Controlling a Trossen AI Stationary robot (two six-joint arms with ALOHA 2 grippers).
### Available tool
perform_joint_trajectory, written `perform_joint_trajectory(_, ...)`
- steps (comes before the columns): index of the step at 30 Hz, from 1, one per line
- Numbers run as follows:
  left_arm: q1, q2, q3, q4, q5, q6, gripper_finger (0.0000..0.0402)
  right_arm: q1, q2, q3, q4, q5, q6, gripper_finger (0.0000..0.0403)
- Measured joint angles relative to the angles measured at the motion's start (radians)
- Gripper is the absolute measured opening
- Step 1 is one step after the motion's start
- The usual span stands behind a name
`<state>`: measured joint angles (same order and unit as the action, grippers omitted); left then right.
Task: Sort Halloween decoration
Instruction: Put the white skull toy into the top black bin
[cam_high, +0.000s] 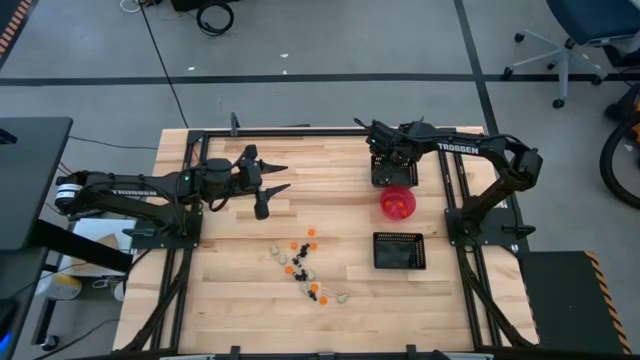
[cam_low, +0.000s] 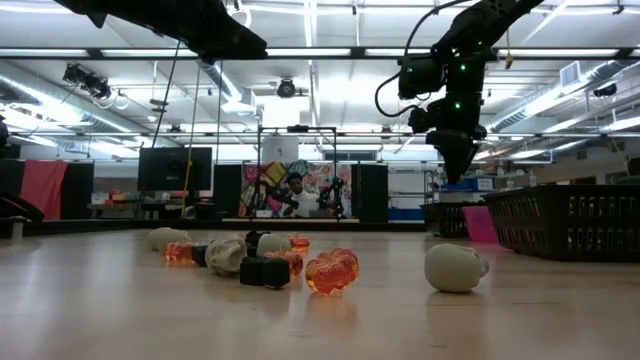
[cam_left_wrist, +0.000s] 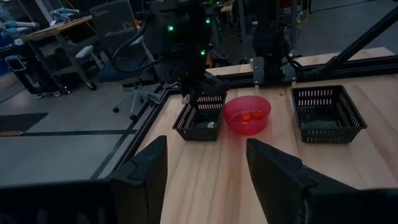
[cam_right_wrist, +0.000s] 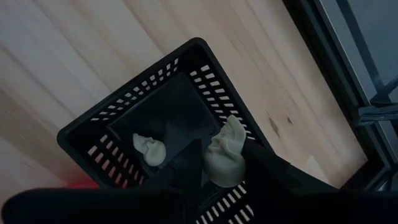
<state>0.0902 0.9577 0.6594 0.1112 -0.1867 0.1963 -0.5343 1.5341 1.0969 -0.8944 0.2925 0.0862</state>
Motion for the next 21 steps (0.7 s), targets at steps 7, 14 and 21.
perform_joint_trajectory(7,0.0,0.0,-0.001,0.0,0.0,0.0,0.0192,0.0,0.0,0.0,0.0,0.0,0.0,0.0114)
perform_joint_trajectory(14,0.0,0.0,-0.001,0.0,0.0,0.0,0.0192,0.0,0.0,0.0,0.002,-0.006,0.0,0.0114)
perform_joint_trajectory(21,0.0,0.0,-0.001,0.0,0.0,0.0,0.0192,0.0,0.0,0.0,0.003,-0.033,0.0,0.0114)
